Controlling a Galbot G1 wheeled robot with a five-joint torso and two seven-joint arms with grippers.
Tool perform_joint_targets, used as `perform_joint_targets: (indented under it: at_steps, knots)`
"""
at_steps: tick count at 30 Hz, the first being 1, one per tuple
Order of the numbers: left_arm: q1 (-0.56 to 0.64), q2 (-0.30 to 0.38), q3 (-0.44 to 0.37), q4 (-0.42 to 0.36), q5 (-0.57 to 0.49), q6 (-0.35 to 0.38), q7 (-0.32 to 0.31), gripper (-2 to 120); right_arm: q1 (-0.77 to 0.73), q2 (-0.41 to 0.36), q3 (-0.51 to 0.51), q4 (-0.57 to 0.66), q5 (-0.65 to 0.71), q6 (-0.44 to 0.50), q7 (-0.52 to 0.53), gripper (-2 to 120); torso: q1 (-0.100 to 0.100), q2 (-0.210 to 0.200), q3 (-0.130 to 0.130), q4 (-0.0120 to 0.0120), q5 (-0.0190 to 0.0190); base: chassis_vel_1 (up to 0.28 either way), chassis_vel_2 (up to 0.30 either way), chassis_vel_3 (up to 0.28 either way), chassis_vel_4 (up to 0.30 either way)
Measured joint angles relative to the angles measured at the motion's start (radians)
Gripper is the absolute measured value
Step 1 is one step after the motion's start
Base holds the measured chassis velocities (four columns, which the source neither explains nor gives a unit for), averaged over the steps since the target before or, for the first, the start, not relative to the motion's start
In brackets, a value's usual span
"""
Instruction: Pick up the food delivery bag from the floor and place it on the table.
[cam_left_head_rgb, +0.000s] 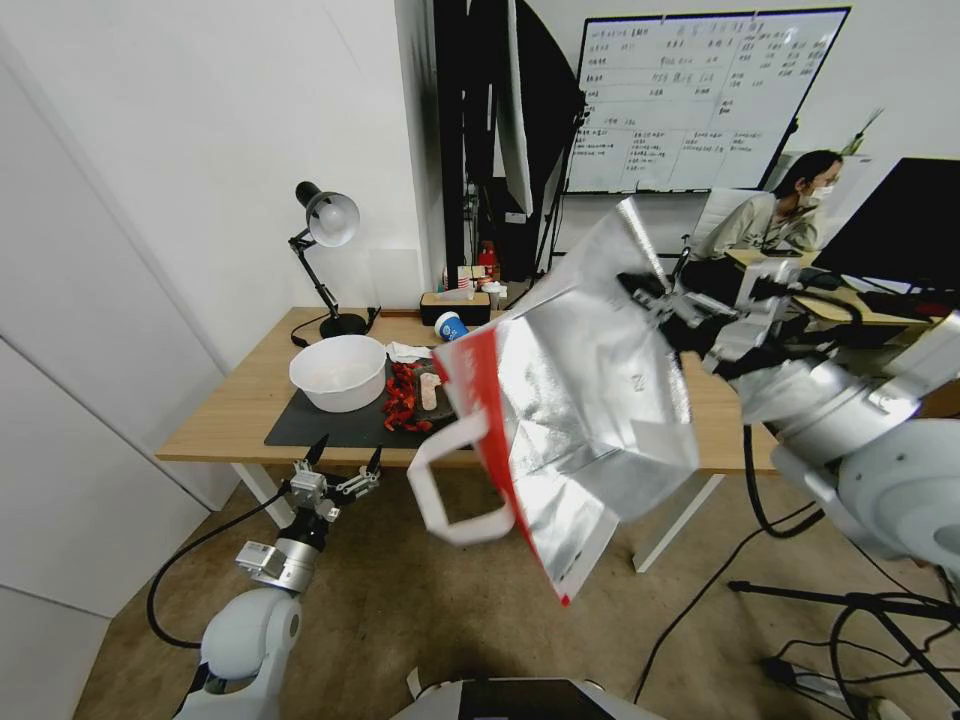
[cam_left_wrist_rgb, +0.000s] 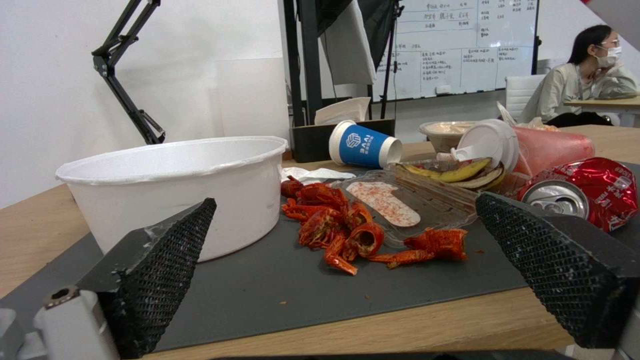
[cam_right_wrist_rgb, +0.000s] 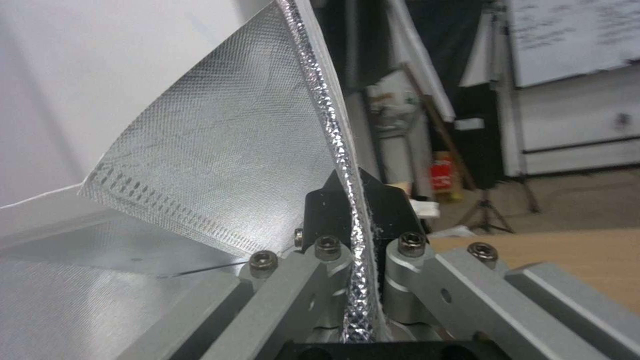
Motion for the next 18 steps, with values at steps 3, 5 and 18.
perform_joint_targets:
  at_steps: [3,5,18]
  knots:
    - [-0.001,0.0,0.002,0.004,0.001,0.0,0.0,100,0.012,0.02,0.006,-0.048,0.036,-0.027,0.062,0,0.0,0.0,0.0,0.0,0.0001,0.0,0.0,0.0,0.0]
    - [-0.002,0.0,0.004,0.006,0.001,-0.001,0.0,100,0.016,0.032,0.007,-0.077,0.042,-0.035,0.071,0,0.0,0.0,0.0,0.0002,0.0003,0.0,0.0,0.0,0.0]
    - [-0.007,-0.001,0.017,0.023,0.013,-0.002,0.0,100,0.052,0.091,-0.013,-0.266,0.048,-0.111,0.002,0,0.0,0.0,0.0,-0.0001,0.0003,0.0,0.0,0.0,0.0]
